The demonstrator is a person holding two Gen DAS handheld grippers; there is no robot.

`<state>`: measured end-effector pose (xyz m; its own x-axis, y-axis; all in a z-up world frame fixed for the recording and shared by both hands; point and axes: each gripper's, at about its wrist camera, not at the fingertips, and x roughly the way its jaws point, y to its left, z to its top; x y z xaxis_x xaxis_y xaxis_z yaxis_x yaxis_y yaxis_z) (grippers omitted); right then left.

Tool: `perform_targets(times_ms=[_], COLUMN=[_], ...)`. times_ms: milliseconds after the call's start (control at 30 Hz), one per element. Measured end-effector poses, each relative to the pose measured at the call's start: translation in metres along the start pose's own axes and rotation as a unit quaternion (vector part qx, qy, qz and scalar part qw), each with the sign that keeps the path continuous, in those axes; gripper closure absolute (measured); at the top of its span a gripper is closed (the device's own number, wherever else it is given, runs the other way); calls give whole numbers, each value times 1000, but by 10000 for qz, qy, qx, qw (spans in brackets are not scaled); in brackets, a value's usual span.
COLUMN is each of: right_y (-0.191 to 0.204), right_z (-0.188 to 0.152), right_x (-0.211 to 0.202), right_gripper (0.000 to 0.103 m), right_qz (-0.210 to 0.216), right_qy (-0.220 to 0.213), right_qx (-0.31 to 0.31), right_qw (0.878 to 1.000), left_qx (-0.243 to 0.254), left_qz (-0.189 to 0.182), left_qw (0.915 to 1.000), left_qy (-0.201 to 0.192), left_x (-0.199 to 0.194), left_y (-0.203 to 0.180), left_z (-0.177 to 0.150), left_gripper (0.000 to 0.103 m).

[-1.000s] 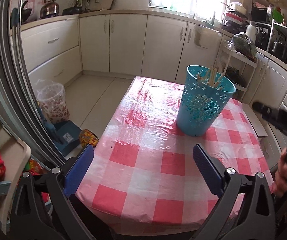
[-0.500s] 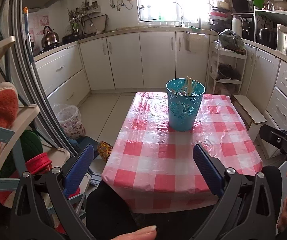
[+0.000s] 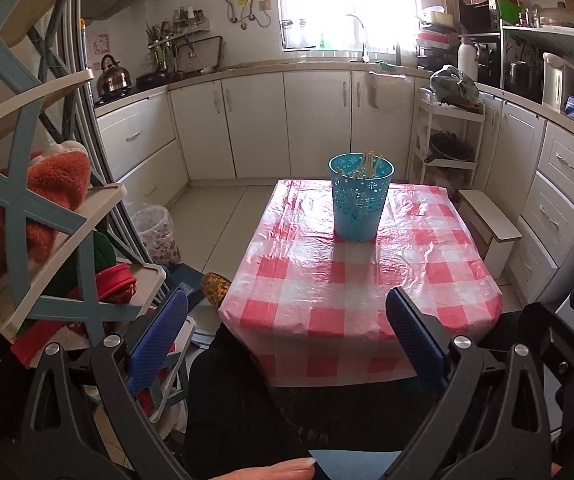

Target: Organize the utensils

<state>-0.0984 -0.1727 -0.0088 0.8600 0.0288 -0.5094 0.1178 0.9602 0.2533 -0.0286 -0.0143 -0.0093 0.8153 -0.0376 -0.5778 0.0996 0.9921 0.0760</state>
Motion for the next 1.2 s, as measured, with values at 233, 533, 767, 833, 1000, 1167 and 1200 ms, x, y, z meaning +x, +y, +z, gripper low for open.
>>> perform_targets(times_ms=[233, 533, 767, 833, 1000, 1167, 1200], right_y=[0, 5, 7, 9, 10, 11, 11], right_z=[0, -7, -9, -9, -10, -11, -11], right_x=[-12, -19, -22, -23, -25, -25, -25], right_gripper=[7, 7, 7, 7, 7, 7, 7], right_qz=[41, 40, 54, 62, 58, 60, 61], right_qy=[-145, -186, -154, -157, -164, -175, -171], right_qx=[37, -24, -81, -103, -123, -151, -154], right_qw=[9999, 9998, 9998, 9998, 9998, 9997, 9997], left_qx=[-39, -31, -83, -86, -91, -98, -101], left_qz=[18, 16, 18, 17, 8, 22, 25], left_qw=[9998, 9996, 9995, 9995, 9995, 9994, 9994], left_qy=[-193, -263, -298, -314, -311, -317, -318], left_x=[-23, -32, -37, -38, -38, -39, -39], left_y=[2, -2, 1, 2, 3, 4, 4], left_z=[-2, -3, -4, -4, -4, -4, -4], left_gripper=[8, 8, 8, 8, 8, 8, 8])
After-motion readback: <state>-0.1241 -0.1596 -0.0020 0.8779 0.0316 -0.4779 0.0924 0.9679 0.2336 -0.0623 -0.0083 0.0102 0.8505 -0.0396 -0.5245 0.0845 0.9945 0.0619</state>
